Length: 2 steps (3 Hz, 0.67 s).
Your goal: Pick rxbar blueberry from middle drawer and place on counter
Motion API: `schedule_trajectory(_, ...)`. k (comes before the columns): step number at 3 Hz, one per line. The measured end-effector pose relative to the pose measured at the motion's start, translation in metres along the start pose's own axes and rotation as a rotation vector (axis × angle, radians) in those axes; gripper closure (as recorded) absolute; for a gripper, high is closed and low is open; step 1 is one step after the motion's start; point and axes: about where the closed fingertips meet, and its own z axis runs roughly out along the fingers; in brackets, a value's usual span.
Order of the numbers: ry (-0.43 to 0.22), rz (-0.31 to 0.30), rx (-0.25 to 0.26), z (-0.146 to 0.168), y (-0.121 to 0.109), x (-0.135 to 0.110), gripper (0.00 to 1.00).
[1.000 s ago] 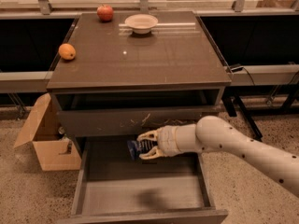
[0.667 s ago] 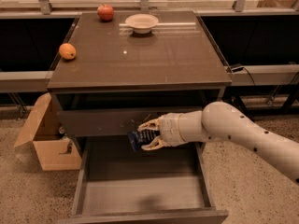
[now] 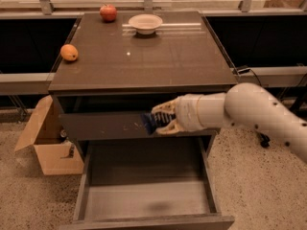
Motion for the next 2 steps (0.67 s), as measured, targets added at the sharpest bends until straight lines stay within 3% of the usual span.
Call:
schedule_trajectory(1,0.073,-0.108,0.069,-0.0477,-0.0575,0.0035,1.00)
schedule_trajectory(2,0.072,-0.114,0.079,-0.0474,-0.0644,0.0044,1.00)
